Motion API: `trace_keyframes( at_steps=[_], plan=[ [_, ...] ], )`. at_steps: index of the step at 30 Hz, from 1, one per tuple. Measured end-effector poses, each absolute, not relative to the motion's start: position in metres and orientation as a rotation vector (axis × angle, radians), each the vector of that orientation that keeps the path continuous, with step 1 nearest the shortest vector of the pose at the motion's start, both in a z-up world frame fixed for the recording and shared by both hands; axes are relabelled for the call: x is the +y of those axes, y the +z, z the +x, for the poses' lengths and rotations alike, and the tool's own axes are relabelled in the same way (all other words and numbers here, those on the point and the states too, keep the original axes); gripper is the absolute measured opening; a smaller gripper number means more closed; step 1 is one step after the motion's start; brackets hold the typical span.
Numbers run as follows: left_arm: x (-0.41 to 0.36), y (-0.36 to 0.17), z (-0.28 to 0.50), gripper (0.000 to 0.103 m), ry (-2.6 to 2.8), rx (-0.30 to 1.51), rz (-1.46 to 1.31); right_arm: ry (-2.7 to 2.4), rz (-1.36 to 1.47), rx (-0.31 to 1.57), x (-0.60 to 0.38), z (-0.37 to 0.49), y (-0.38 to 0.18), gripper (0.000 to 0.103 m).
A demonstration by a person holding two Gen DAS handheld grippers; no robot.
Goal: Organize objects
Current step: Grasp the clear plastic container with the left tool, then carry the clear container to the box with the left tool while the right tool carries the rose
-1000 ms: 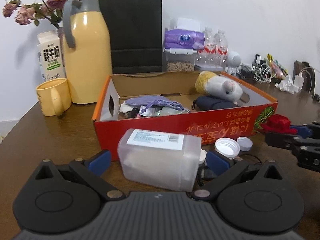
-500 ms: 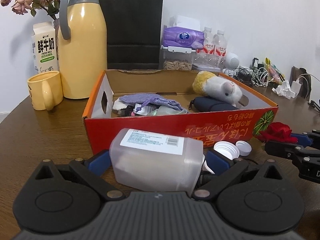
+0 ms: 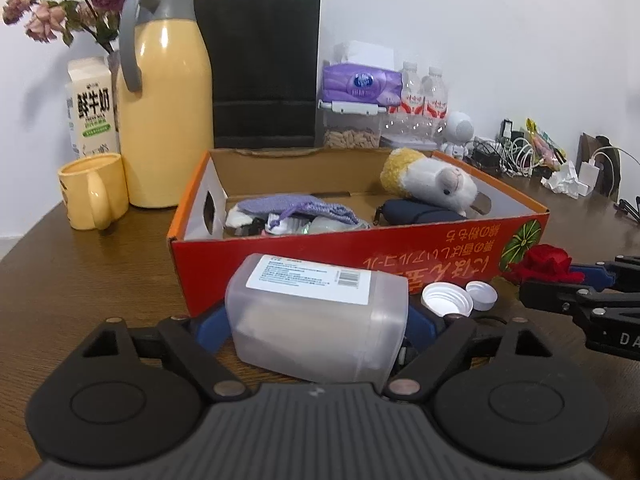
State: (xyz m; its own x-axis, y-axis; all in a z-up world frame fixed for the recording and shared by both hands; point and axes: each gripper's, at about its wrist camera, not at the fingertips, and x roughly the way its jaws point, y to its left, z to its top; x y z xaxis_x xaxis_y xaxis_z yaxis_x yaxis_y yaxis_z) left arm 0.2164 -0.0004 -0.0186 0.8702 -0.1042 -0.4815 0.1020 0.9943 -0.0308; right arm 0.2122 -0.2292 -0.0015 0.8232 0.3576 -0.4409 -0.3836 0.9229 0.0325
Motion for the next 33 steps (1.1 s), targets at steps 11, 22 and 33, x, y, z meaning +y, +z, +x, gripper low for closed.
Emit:
trace_keyframes(
  at_steps=[11, 22, 33],
  plan=[
    [-0.006, -0.008, 0.186, 0.088, -0.091, 0.419, -0.021, 0.397, -0.062, 0.455, -0.229, 0.212, -0.002, 0.038],
    [-0.006, 0.026, 0.172, 0.088, -0.073, 0.343, -0.082, 0.43, -0.078, 0.406, -0.225, 0.202, 0.015, 0.038],
    [-0.018, 0.069, 0.206, 0.088, -0.027, 0.289, -0.062, 0.439, -0.134, 0.336, -0.207, 0.223, 0.05, 0.038]
  ],
)
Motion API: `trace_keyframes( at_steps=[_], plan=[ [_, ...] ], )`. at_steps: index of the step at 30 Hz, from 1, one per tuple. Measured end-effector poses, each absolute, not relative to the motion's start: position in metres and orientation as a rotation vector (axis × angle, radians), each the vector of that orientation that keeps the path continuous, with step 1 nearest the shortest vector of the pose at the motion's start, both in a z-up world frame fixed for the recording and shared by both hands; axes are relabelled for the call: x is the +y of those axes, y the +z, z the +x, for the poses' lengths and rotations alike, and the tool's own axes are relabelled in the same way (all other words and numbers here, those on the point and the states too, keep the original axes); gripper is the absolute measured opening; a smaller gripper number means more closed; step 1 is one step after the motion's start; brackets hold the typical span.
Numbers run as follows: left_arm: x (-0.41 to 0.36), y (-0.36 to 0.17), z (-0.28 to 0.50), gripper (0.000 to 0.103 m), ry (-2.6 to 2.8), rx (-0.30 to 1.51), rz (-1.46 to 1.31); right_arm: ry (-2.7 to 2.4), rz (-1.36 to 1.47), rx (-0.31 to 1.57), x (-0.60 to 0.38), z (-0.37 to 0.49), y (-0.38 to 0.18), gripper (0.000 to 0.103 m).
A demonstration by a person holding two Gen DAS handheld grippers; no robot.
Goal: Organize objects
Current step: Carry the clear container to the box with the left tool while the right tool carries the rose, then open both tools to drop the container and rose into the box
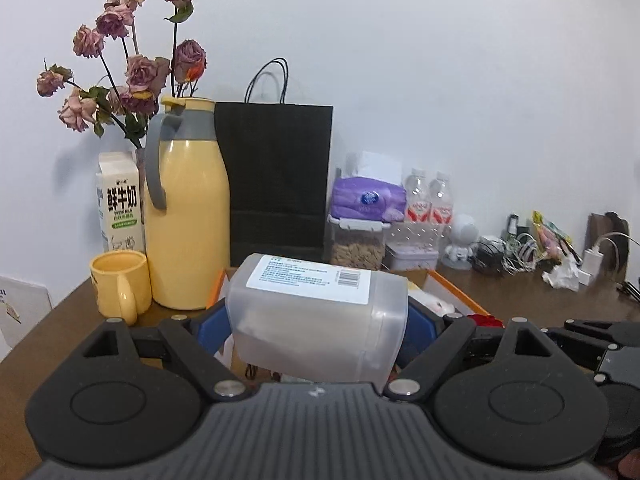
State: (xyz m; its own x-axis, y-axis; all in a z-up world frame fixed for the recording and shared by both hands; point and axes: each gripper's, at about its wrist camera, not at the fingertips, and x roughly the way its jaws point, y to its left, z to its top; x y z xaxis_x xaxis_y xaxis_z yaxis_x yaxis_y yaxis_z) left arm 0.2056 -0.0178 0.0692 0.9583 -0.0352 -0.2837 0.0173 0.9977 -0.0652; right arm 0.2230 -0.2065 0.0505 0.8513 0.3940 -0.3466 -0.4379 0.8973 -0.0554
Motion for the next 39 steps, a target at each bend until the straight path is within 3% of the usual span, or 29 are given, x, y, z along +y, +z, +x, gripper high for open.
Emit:
trace_keyframes(
  at_steps=[16, 26, 31, 33, 34, 37, 39],
  plan=[
    [-0.006, 0.051, 0.315, 0.088, 0.092, 0.414, -0.17, 0.393, -0.062, 0.392, -0.166, 0.325, 0.042, 0.038],
    [-0.006, 0.032, 0.338, 0.088, 0.111, 0.461, -0.14, 0.382, -0.081, 0.44, -0.162, 0.341, 0.024, 0.038],
    [-0.007, 0.03, 0.335, 0.092, 0.127, 0.456, -0.119, 0.374, -0.083, 0.459, -0.165, 0.342, 0.02, 0.043],
    [-0.008, 0.032, 0.331, 0.103, 0.137, 0.432, -0.109, 0.375, -0.081, 0.467, -0.167, 0.342, 0.019, 0.05],
    [-0.008, 0.033, 0.328, 0.103, 0.141, 0.416, -0.103, 0.376, -0.076, 0.468, -0.169, 0.342, 0.019, 0.055],
    [-0.008, 0.038, 0.322, 0.103, 0.139, 0.392, -0.1, 0.38, -0.067, 0.455, -0.171, 0.339, 0.021, 0.08],
    [-0.008, 0.04, 0.321, 0.103, 0.138, 0.385, -0.109, 0.387, -0.065, 0.45, -0.171, 0.337, 0.021, 0.103]
  ],
)
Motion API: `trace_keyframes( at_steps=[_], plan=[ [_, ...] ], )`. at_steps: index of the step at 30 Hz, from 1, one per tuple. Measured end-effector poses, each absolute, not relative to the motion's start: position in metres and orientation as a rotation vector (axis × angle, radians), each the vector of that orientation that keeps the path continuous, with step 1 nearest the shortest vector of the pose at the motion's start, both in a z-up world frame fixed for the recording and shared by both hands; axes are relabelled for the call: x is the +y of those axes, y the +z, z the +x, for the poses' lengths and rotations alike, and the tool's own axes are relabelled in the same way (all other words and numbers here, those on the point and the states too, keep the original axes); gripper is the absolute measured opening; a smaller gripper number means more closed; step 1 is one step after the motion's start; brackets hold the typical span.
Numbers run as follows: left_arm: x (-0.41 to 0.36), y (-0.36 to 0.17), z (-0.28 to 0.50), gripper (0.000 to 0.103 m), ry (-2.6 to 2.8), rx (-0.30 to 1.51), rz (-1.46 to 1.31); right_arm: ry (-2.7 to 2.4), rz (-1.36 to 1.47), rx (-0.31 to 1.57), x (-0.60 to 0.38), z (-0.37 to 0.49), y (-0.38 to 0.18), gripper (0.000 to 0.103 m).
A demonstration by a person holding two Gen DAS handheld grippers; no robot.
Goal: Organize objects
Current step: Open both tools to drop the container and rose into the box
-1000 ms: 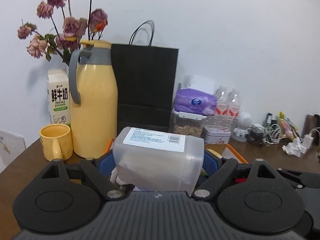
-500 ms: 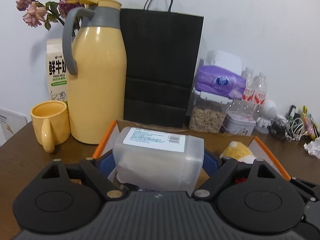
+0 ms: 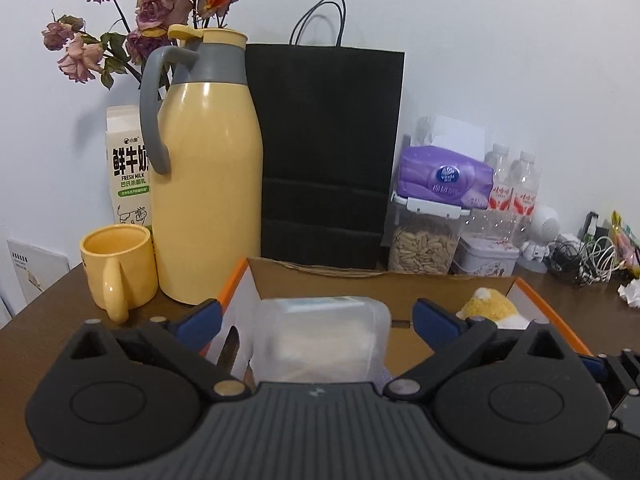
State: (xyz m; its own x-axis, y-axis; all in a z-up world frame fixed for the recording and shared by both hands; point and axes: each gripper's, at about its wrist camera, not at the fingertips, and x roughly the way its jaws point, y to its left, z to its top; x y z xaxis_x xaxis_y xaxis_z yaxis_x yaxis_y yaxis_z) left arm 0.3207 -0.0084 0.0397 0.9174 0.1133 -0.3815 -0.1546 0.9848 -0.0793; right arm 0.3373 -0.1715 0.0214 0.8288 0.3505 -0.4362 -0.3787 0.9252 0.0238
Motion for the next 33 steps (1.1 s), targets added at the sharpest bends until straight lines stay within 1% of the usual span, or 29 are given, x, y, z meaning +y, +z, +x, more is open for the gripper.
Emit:
trace_keyframes(
  at_steps=[10, 17, 26, 33],
  plan=[
    [-0.01, 0.039, 0.319, 0.103, 0.143, 0.39, -0.121, 0.377, -0.043, 0.435, -0.178, 0.336, 0.025, 0.103],
    [-0.009, 0.051, 0.299, 0.103, 0.121, 0.361, -0.131, 0.373, -0.067, 0.413, -0.179, 0.325, 0.031, 0.103],
    [-0.003, 0.055, 0.251, 0.103, 0.106, 0.361, -0.109, 0.363, -0.105, 0.371, -0.2, 0.272, 0.04, 0.103],
    [0.013, 0.037, 0.214, 0.103, 0.107, 0.442, -0.088, 0.404, -0.138, 0.424, -0.208, 0.233, 0.03, 0.103]
  ],
)
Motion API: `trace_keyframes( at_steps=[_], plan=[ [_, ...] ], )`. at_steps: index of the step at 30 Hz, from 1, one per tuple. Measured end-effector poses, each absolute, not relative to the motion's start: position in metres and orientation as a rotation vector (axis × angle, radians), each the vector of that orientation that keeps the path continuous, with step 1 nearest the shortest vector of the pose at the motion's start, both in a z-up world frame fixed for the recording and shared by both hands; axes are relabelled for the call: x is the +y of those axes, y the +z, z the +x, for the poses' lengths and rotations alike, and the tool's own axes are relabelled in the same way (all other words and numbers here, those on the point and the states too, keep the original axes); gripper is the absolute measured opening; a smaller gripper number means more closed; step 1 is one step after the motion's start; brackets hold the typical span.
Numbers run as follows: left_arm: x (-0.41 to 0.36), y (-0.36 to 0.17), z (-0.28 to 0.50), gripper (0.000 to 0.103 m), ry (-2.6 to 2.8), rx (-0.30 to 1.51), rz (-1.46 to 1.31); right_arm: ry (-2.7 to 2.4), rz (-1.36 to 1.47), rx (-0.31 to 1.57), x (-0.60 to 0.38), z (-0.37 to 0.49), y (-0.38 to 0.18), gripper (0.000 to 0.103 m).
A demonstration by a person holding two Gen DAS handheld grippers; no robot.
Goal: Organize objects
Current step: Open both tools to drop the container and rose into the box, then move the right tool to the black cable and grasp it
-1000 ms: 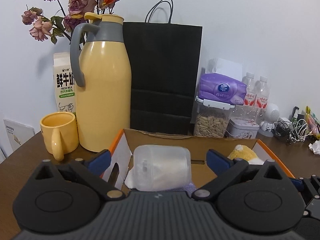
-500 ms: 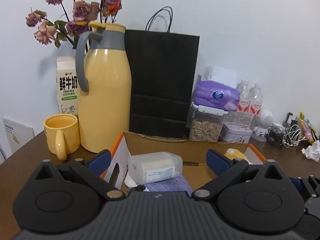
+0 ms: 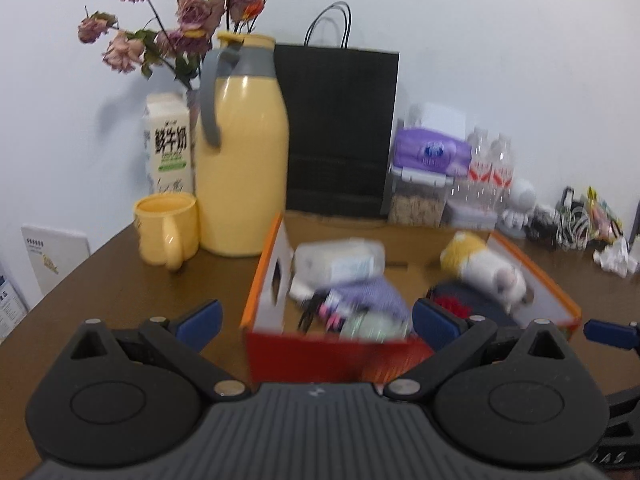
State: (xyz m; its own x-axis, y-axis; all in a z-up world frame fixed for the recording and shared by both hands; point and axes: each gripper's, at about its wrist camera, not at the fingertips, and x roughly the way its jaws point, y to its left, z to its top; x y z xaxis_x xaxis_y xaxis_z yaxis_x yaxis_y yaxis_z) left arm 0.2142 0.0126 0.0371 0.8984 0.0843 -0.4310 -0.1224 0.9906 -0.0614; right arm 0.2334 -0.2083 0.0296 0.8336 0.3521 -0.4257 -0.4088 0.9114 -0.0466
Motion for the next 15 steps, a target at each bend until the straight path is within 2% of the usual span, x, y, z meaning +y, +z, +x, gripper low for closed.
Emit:
trace_keyframes(
  at_steps=[8, 15],
  plan=[
    [0.021, 0.004, 0.182, 0.103, 0.09, 0.554, -0.058, 0.442, -0.194, 0.493, -0.203, 0.2, 0.008, 0.103],
    [0.025, -0.01, 0.17, 0.103, 0.077, 0.571, -0.072, 0.427, -0.206, 0.522, -0.204, 0.191, -0.006, 0.103]
  ],
)
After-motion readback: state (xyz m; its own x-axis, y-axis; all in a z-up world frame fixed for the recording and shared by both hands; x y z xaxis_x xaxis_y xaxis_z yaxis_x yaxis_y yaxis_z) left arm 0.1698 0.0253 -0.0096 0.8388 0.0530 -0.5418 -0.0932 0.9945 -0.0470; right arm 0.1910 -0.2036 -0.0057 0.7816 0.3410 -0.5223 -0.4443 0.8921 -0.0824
